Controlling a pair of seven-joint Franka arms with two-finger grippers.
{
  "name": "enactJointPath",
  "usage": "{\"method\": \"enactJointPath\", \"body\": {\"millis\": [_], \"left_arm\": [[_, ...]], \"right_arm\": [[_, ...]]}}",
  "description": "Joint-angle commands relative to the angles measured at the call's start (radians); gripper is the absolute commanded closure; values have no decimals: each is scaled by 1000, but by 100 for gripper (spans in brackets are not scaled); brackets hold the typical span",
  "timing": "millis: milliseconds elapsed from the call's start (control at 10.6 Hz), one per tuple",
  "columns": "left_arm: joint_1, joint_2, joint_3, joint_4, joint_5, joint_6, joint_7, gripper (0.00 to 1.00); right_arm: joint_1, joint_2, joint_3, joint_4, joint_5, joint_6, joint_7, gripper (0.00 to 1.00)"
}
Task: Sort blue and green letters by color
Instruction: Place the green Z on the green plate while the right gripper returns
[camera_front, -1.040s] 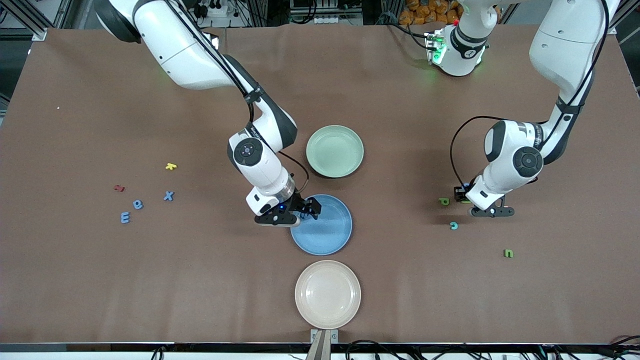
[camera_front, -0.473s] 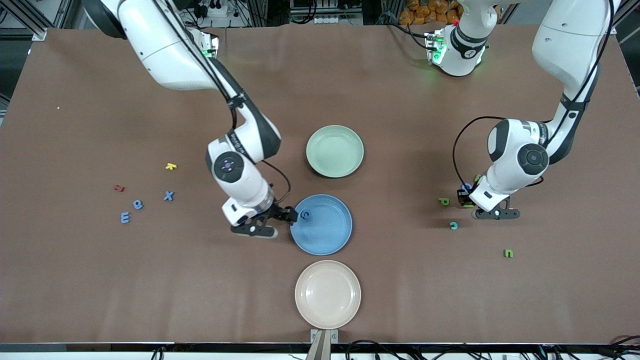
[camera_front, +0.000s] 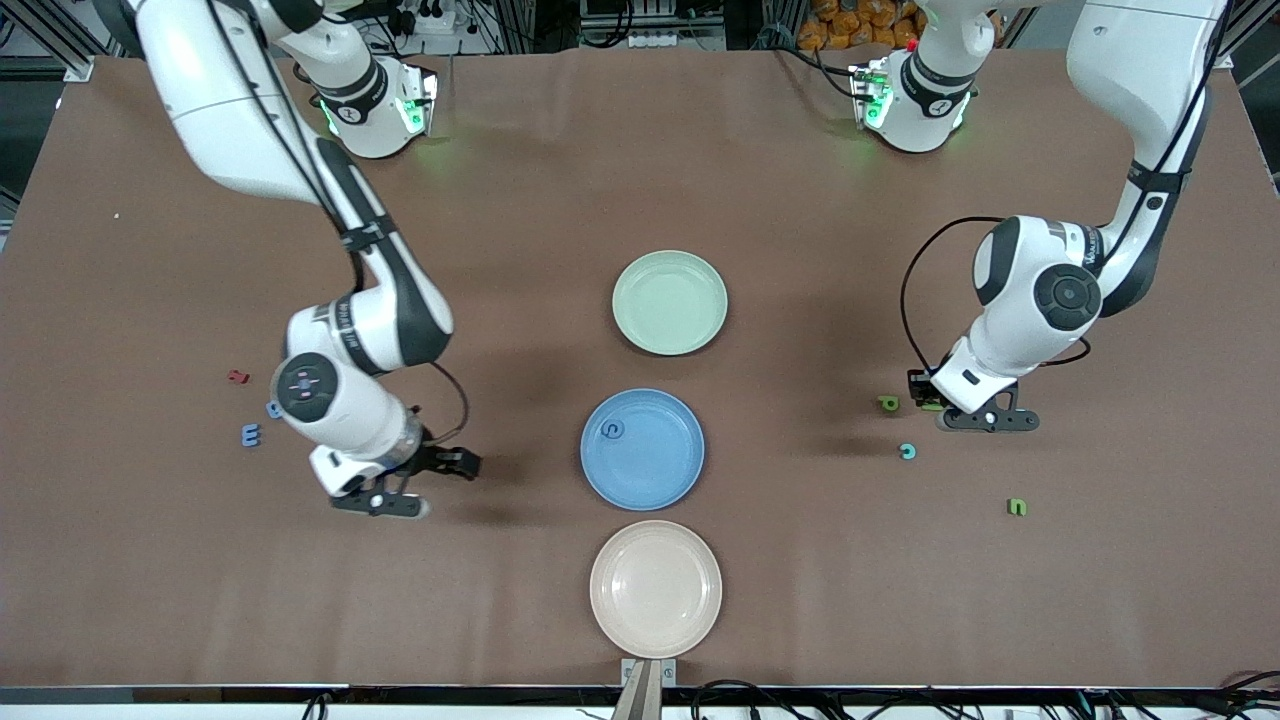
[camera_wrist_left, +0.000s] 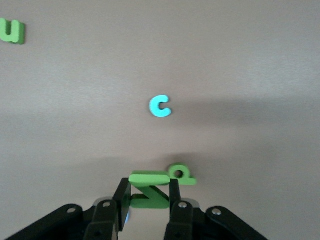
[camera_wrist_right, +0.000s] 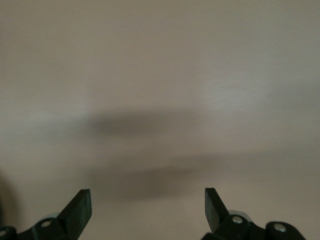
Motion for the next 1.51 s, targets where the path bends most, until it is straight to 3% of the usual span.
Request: {"method": "enactJointPath", "body": {"millis": [0, 284, 567, 851, 1040, 1229, 1418], "left_arm": [[0, -21, -76, -1, 25, -42, -119, 100], [-14, -20, -189, 24, 26, -98, -325, 100], [-112, -35, -211, 22, 26, -112, -474, 100], [-276, -25, -214, 57, 26, -125, -717, 100], [-346, 21, -214, 115, 26, -125, -829, 100], [-437, 64, -205, 148, 28, -125, -948, 100], [-471, 89, -206, 156, 46, -125, -1012, 100]], "right_arm": [[-95, -94, -16, -116, -19, -58, -88, 0], [-184, -94, -46, -144, -169, -77, -108, 0], [-245, -111, -46, -171, -176, -68, -185, 0], [-267, -224, -46, -398, -165, 101, -185, 0], [-267, -269, -45, -496, -155, 138, -177, 0], [-273, -286, -45, -617, -148, 281, -175, 0], [-275, -283, -40, -662, -147, 311, -169, 0]]}}
